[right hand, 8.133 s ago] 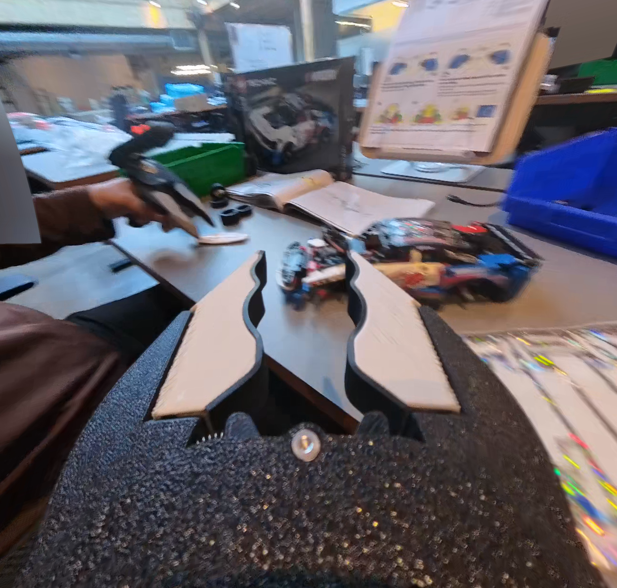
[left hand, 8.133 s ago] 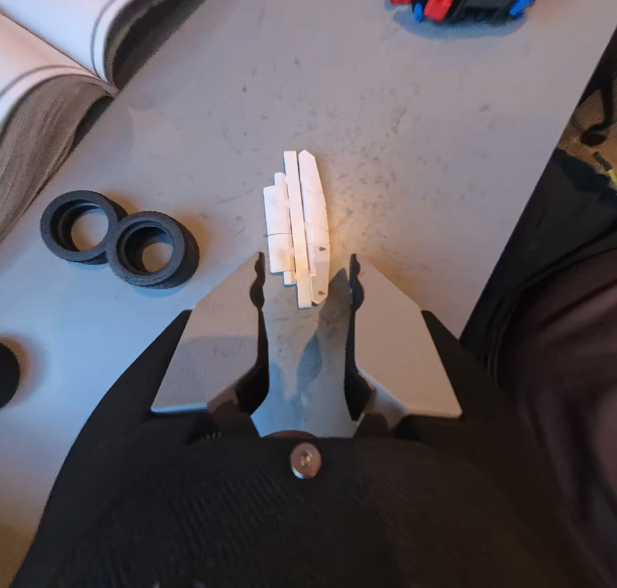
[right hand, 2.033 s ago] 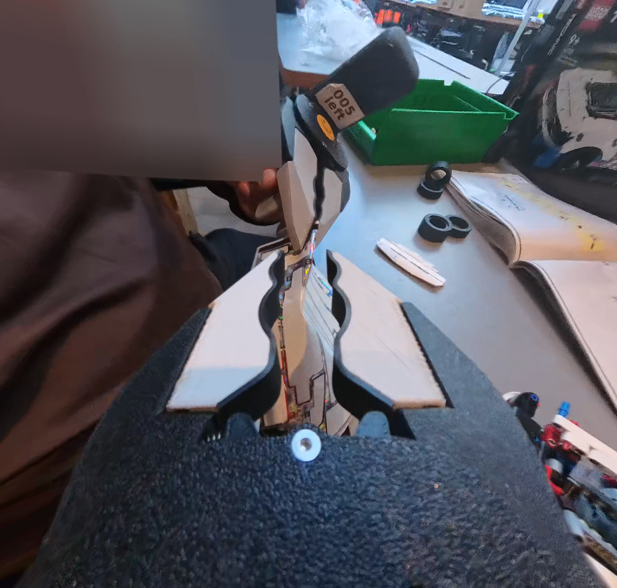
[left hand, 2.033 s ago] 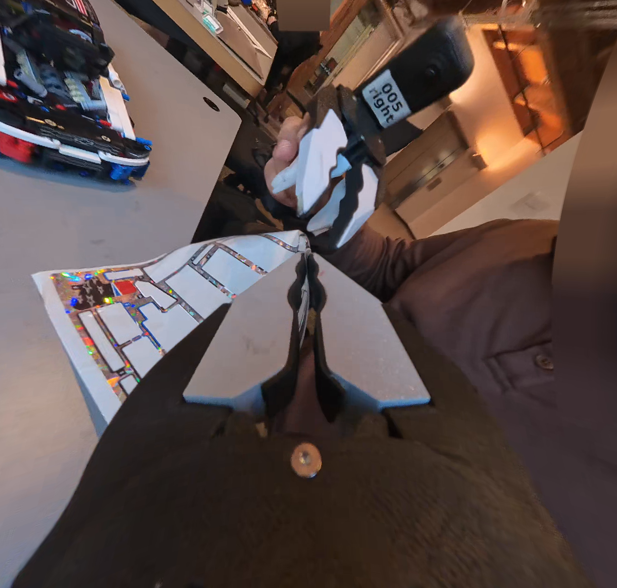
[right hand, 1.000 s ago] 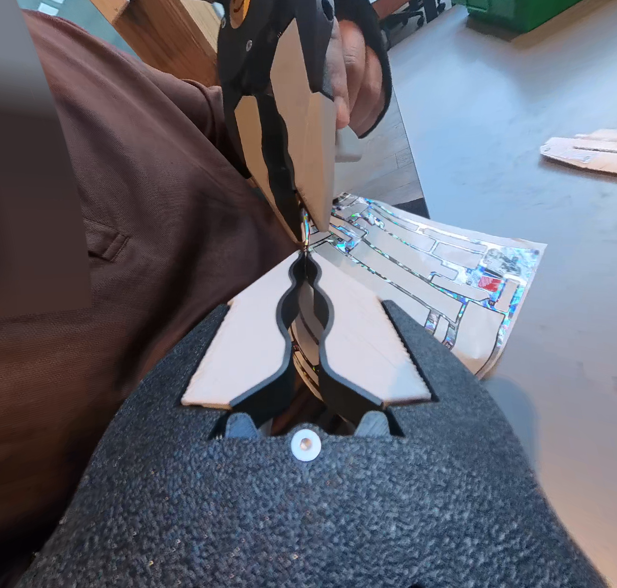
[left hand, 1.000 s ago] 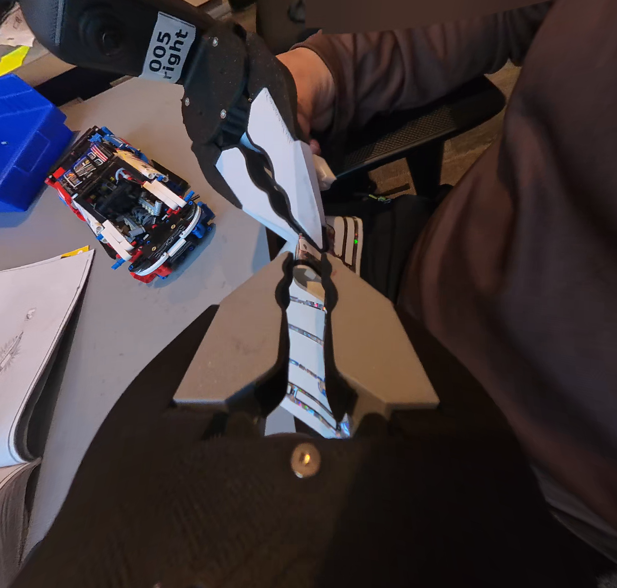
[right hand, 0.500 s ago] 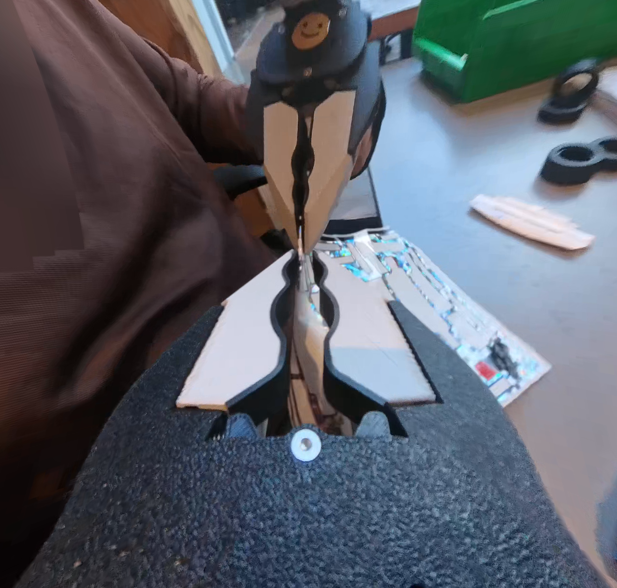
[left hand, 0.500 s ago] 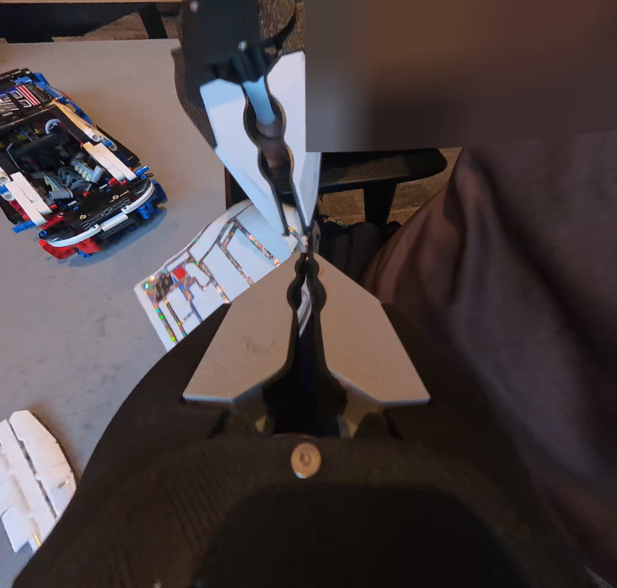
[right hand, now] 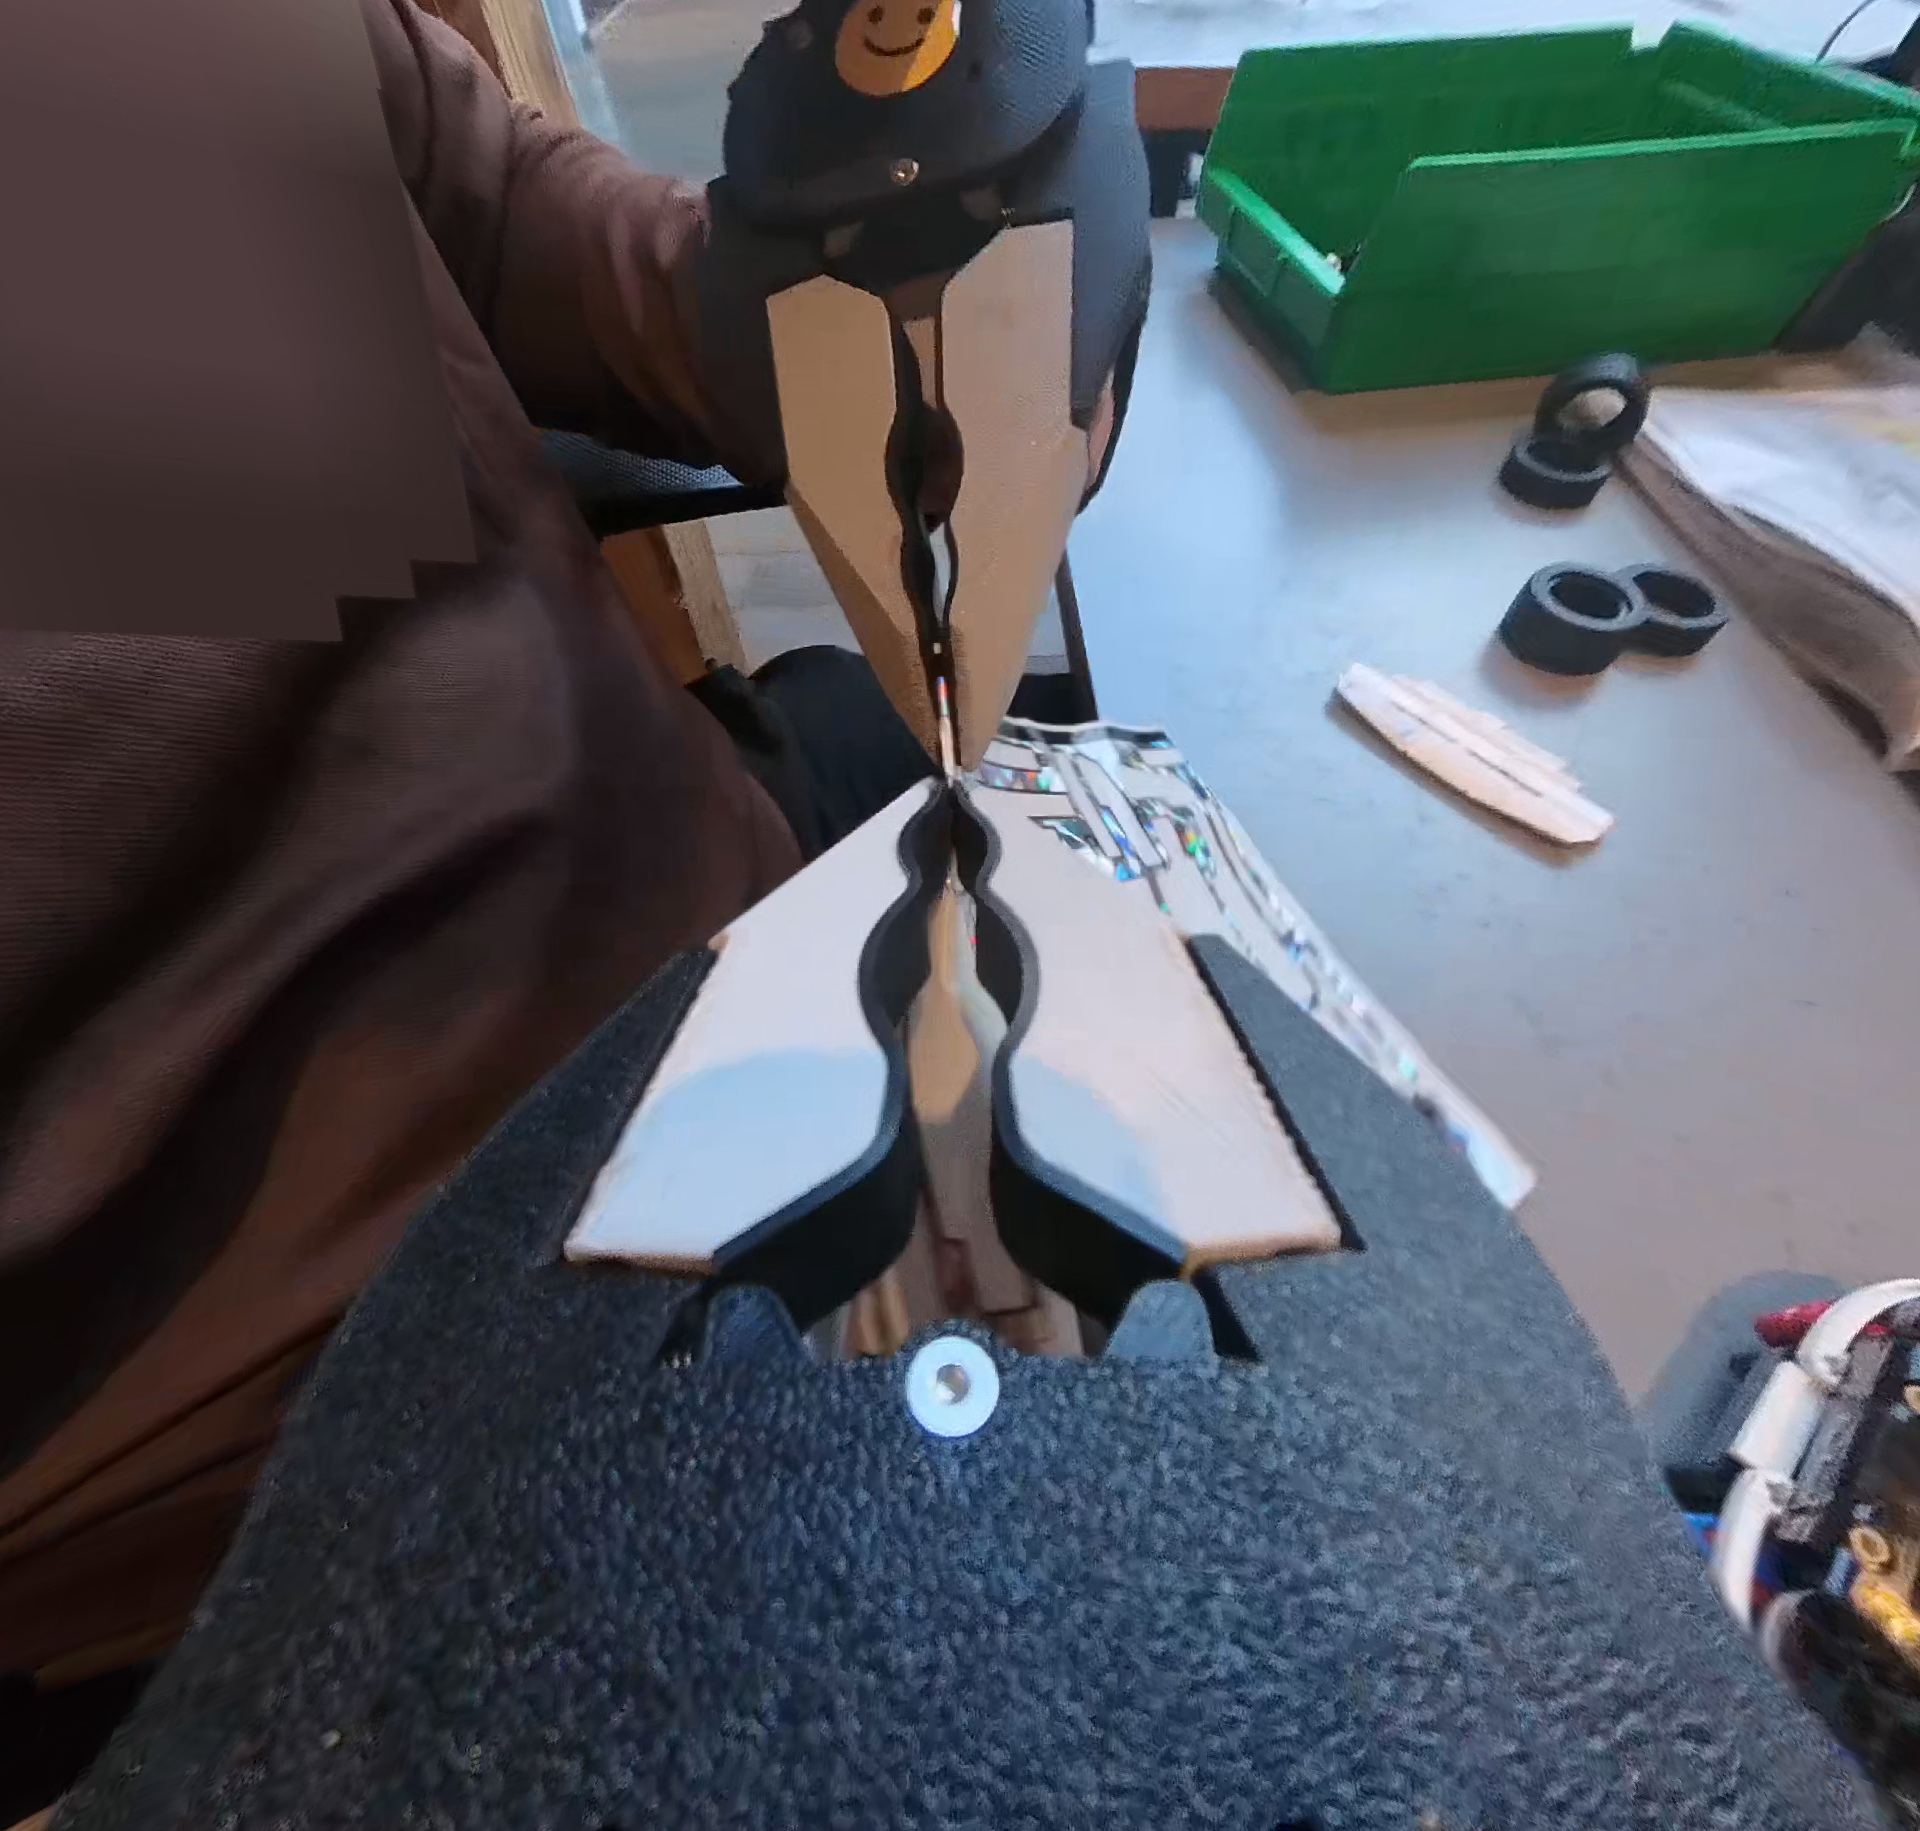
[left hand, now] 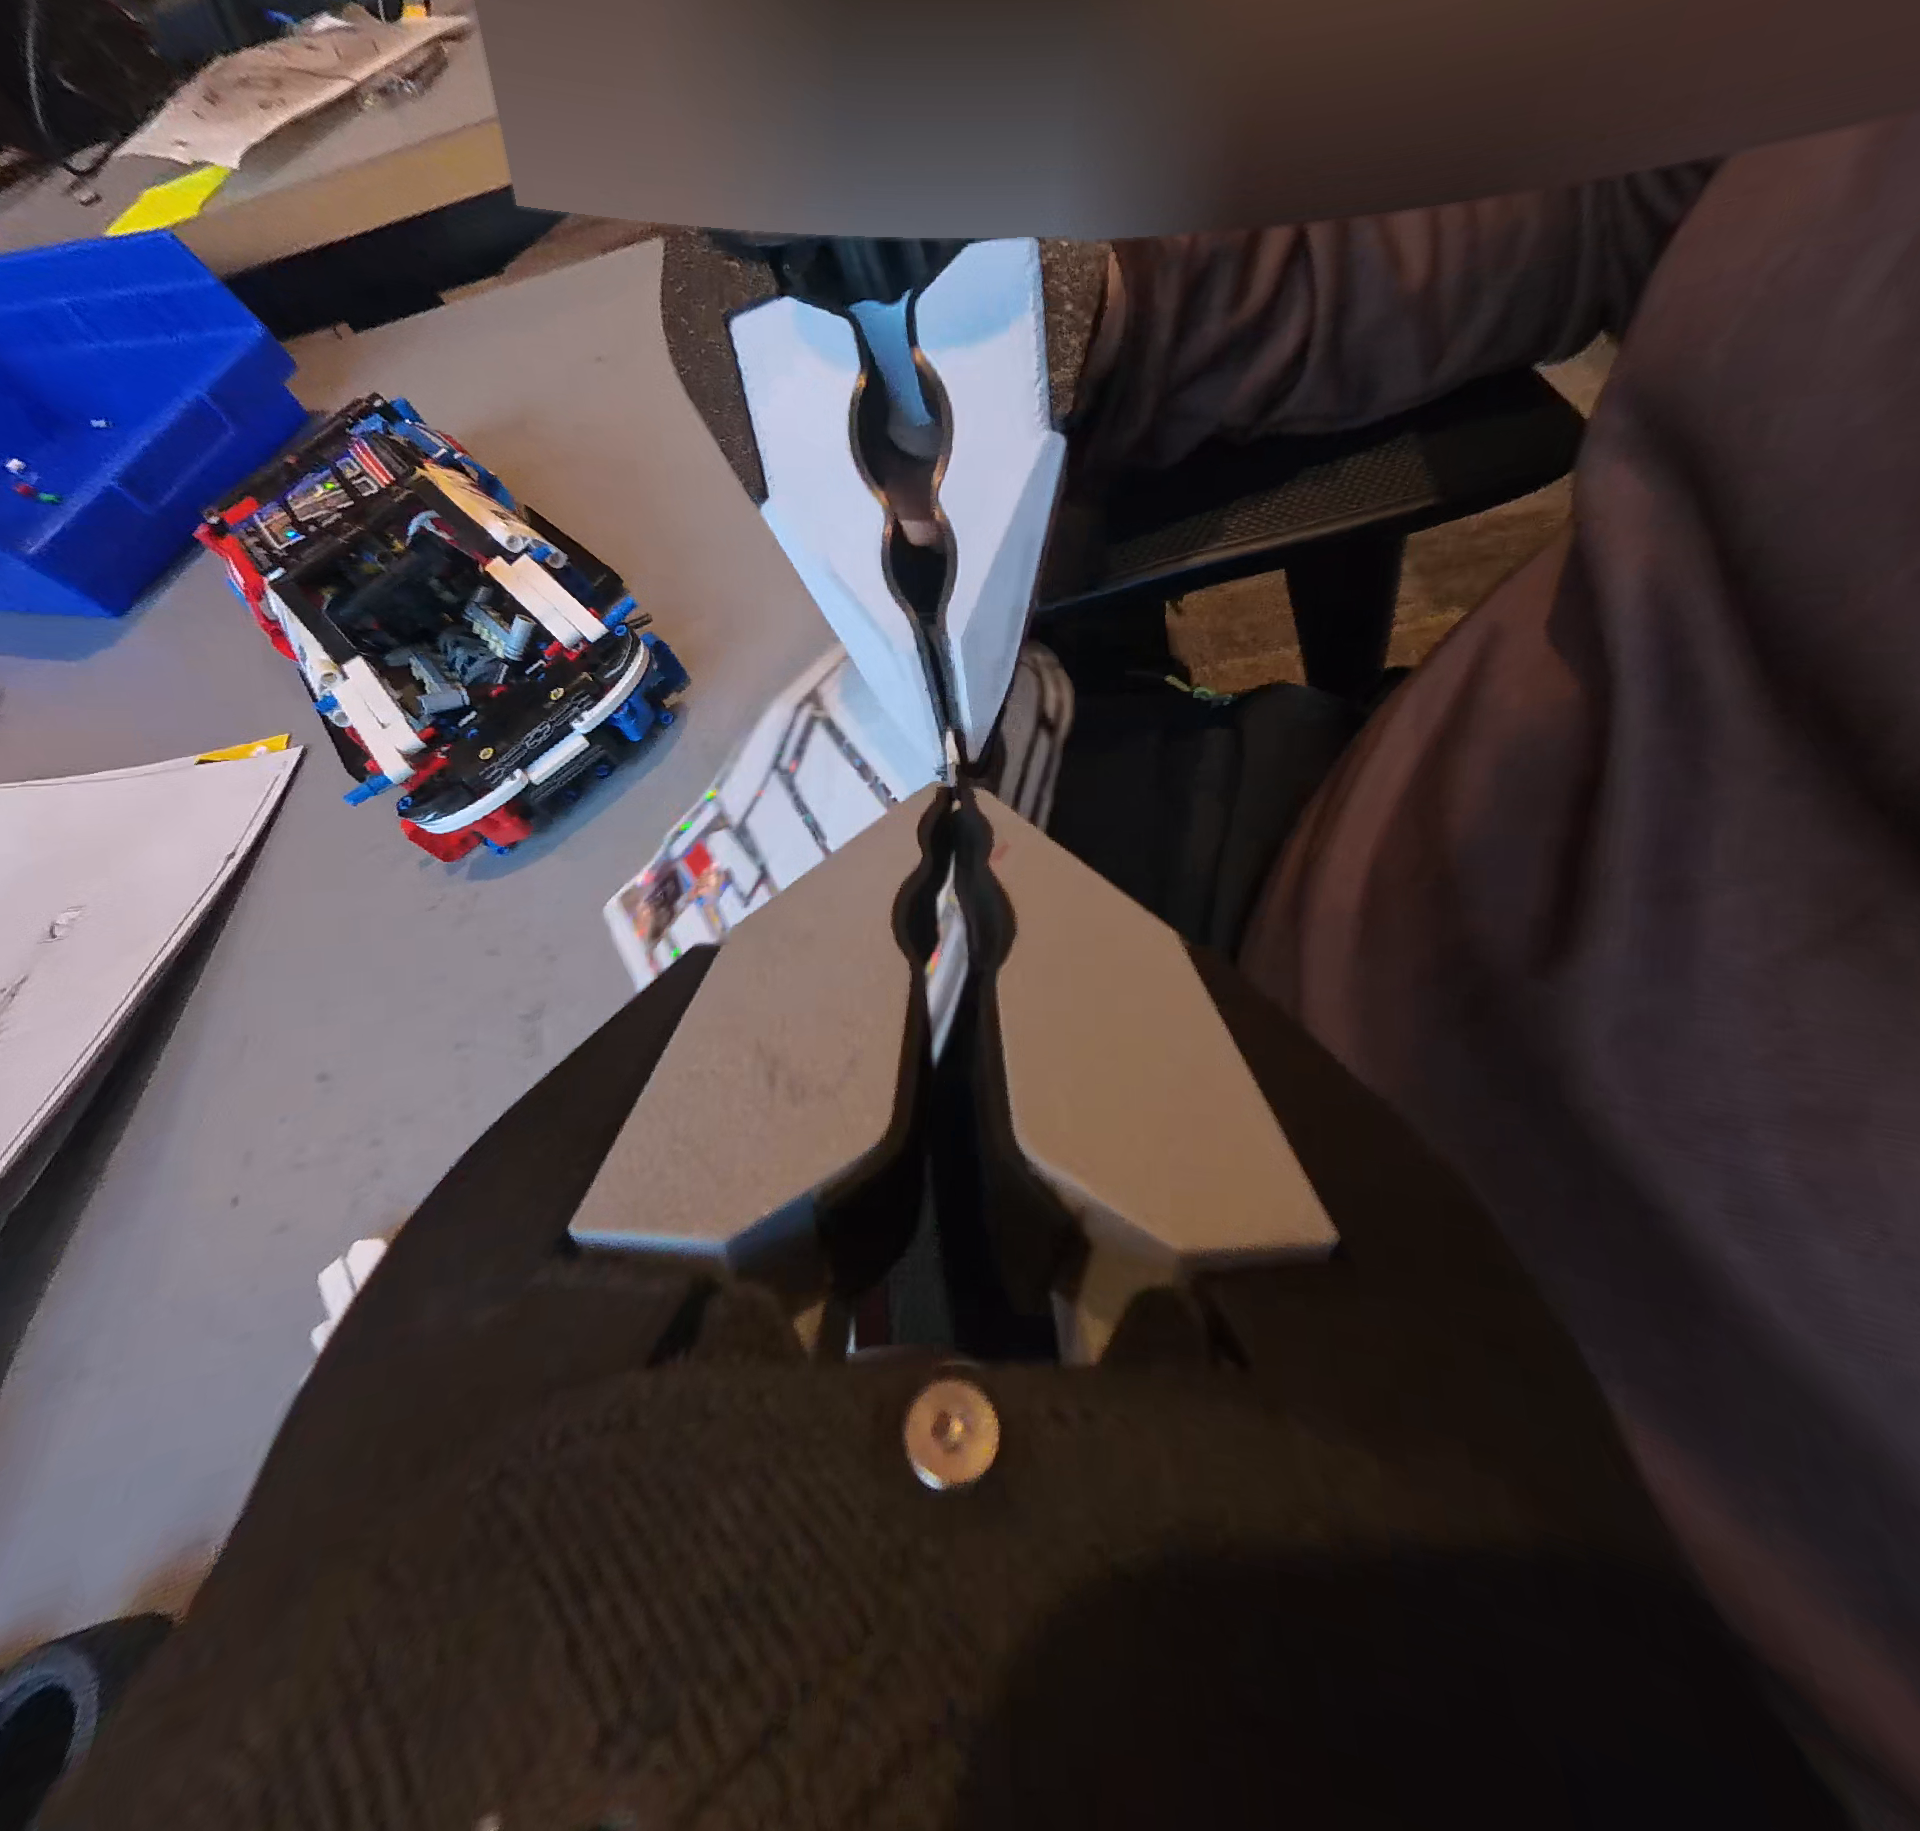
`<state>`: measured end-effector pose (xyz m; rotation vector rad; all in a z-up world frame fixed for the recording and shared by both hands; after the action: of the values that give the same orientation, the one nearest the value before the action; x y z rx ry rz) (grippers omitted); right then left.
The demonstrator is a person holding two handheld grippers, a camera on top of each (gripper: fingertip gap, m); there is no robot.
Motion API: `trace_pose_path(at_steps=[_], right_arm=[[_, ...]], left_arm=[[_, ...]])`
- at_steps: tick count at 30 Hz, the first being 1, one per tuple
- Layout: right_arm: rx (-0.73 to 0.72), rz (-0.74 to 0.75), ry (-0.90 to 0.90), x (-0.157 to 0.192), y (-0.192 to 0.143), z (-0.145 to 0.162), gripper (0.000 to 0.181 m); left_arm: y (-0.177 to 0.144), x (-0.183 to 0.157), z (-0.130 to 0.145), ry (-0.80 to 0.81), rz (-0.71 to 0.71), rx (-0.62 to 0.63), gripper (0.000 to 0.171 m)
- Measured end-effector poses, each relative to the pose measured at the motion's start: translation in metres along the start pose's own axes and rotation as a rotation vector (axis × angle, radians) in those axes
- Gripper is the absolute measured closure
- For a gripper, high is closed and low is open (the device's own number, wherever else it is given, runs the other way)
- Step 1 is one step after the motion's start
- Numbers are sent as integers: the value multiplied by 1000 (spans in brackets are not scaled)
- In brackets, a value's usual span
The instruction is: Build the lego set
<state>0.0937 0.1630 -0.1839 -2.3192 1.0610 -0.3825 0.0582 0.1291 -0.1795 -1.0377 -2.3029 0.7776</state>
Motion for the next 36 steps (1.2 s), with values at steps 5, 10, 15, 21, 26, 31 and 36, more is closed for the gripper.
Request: trace_pose_path(at_steps=[5,10,15,21,26,31,36], right_arm=[[-108,44,-42,3,-13,-16,181],[-132,-99,79,5,-11,-20,181],[-138,-240,180,4,-9,-15,181],[-171,-349,248,5,-10,-16,181],[-207,-389,266,3,-15,-16,181],[-139,-203,210,-8,-13,-9,181],[-35,3,105,-10,-7,-4,178]], left_arm=[[-16,3,-15,-208,102,-257,171],[-19,1,-13,-238,162,-305,171],[-16,3,-14,-169,124,-155,154],[-17,0,-19,-99,132,-131,171],[-15,5,-22,-318,248,-189,171],[-6,14,-12,-712,429,-272,171],[0,16,-3,-717,370,-216,171]])
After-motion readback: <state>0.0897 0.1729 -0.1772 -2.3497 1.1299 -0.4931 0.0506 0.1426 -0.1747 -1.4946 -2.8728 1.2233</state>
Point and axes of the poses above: each gripper's, where its closed fingertips meet, y out along the fingers, z out of its underside, x = y × z across the jaws, the point moved 3 cm from there along -y, back along the fingers, and after that the axes turned 15 degrees about x, right-handed, at the moved point
